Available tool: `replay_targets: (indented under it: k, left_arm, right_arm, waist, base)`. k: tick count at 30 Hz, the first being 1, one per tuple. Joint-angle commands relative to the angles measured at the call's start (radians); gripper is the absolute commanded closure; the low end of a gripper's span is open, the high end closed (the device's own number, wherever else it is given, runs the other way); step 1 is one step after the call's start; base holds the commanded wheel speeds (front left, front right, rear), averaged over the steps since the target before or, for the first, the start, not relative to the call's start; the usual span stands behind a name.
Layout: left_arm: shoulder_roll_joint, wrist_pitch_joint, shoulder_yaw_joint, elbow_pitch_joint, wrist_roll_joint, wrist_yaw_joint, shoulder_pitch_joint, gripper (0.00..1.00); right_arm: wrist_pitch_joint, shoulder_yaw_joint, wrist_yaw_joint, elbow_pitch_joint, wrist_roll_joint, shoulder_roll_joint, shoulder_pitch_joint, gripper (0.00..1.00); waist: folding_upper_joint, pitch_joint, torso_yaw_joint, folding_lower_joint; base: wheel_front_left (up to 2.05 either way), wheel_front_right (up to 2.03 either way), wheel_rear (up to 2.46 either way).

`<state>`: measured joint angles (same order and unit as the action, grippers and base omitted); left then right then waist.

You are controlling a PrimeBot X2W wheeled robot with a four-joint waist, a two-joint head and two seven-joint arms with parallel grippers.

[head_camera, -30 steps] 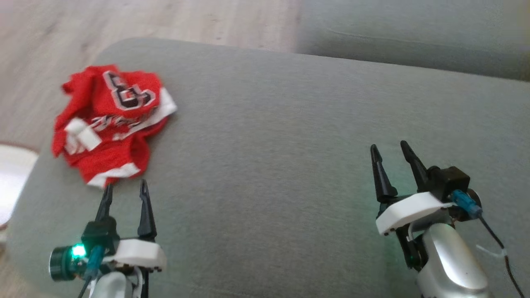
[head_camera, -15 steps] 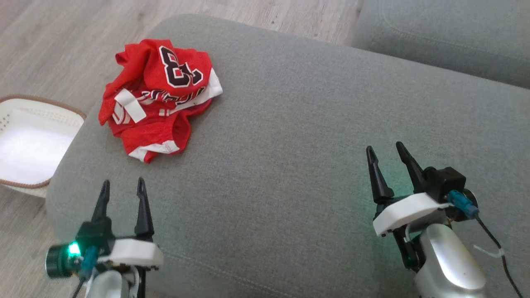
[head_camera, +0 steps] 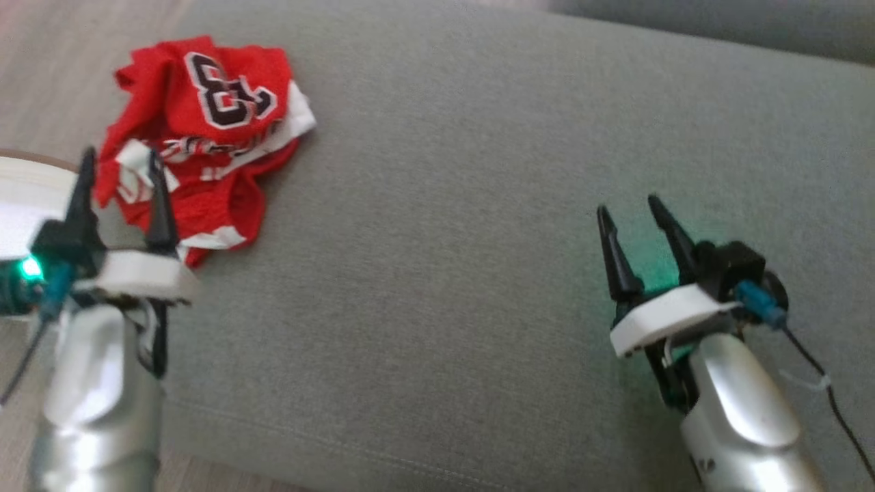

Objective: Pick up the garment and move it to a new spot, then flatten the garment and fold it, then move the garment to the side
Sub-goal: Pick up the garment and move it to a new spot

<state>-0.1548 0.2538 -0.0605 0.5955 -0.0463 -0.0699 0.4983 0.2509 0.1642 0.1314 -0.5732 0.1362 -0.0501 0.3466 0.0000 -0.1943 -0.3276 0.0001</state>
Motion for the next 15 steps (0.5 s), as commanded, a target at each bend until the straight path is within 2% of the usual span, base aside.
replay_targets:
  k: [1,10,15]
  left_arm:
    - [-0.065,0.008,-0.035,0.010,-0.002,-0.007,0.078,0.00]
    - [-0.144,-0.005,-0.043,0.251,-0.082,-0.051,0.300,0.00]
    - [-0.170,-0.041,-0.023,0.368,-0.112,-0.058,0.383,0.00]
  right_arm:
    - [0.011,0.025,-0.001,0.041,-0.013,-0.007,0.050,0.00]
    - [0.011,0.022,-0.001,0.076,-0.027,-0.044,0.097,0.00]
    - [0.011,0.020,-0.001,0.089,-0.028,-0.056,0.108,0.00]
  waist:
    - [0.0000,-0.057,0.050,-0.0001]
    - [0.0000,-0.176,0.129,-0.0001]
    - [0.0000,-0.223,0.159,-0.0001]
  base:
    - [0.00,0.00,0.00]
    - [0.00,0.00,0.00]
    - [0.00,0.00,0.00]
